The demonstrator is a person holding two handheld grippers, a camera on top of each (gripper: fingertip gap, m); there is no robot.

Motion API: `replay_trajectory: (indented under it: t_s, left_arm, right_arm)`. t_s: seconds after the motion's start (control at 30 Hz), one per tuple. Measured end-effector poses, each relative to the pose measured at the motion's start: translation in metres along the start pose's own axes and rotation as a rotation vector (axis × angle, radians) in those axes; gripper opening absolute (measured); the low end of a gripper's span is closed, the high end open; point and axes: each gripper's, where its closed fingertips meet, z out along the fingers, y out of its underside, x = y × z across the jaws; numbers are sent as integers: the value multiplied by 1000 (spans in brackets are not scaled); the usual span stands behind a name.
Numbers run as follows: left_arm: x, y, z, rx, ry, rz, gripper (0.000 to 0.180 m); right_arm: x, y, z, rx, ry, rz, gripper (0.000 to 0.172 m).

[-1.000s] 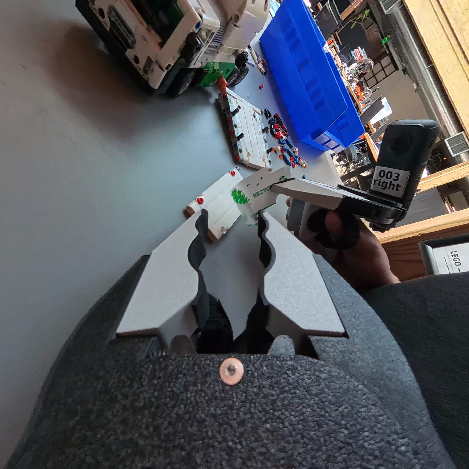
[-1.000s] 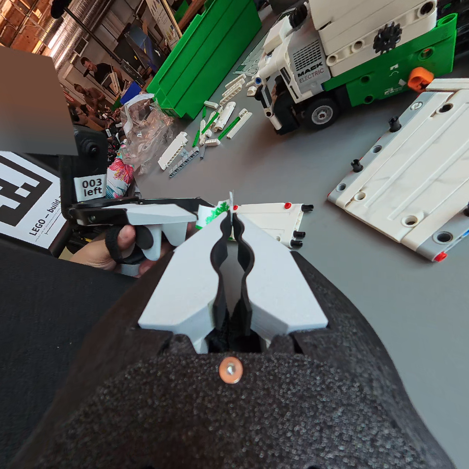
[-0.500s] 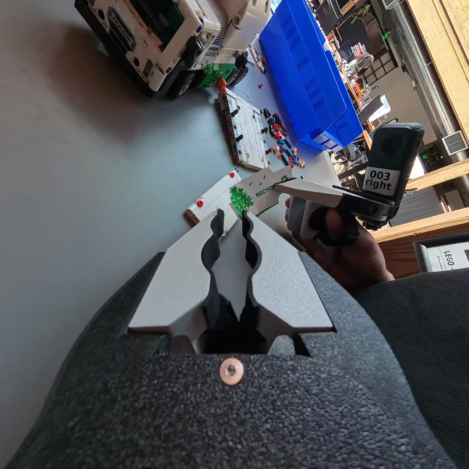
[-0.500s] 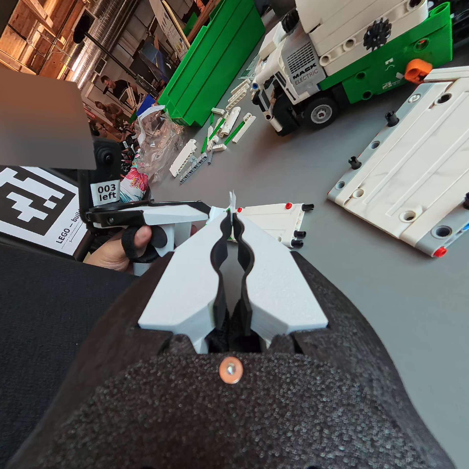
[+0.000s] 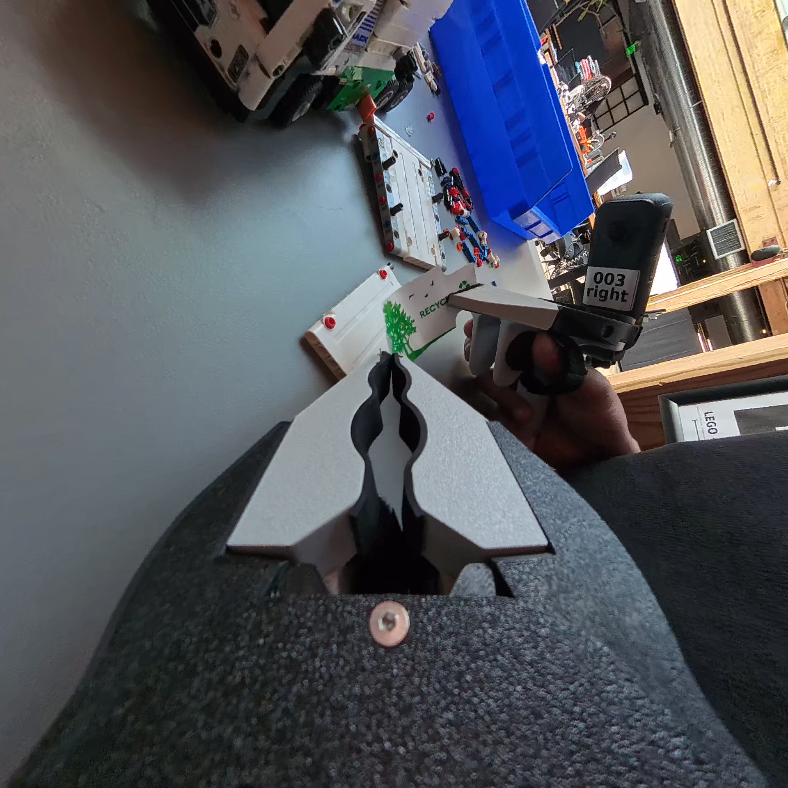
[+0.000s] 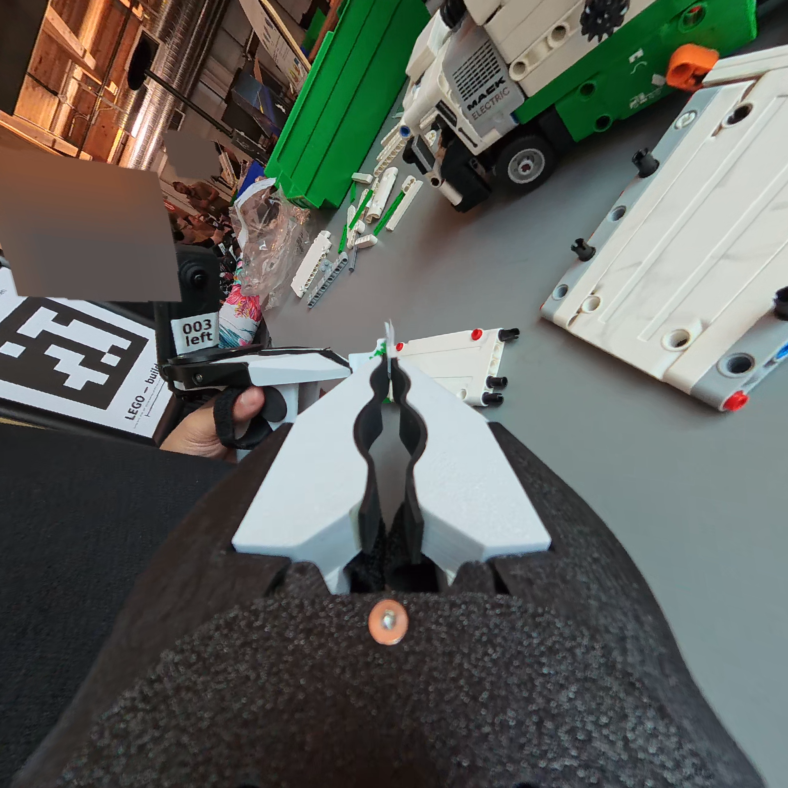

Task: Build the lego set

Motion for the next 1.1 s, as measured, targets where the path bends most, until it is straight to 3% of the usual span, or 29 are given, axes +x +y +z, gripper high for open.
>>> replay_trajectory:
  t_s: [0.23, 0.47, 1.0, 1.07, 1.1]
  left_arm:
    - [-9, 0, -3, -36, -27, -23, 0]
    - [-11, -2, -3, -57, -24, -20, 0]
    - [-11, 0, 4, -76, 2, -25, 0]
    - [-9, 1, 5, -77, 13, -27, 0]
    - [-10, 1, 5, -78, 7, -25, 0]
  right_arm:
    - [9, 5, 6, -58, 50, 14, 0]
    - [19, 10, 11, -133, 151, -96, 0]
    - [25, 6, 7, -169, 198, -246, 3]
    - [28, 5, 6, -172, 212, -258, 5]
    - [33, 3, 4, -167, 254, -268, 17]
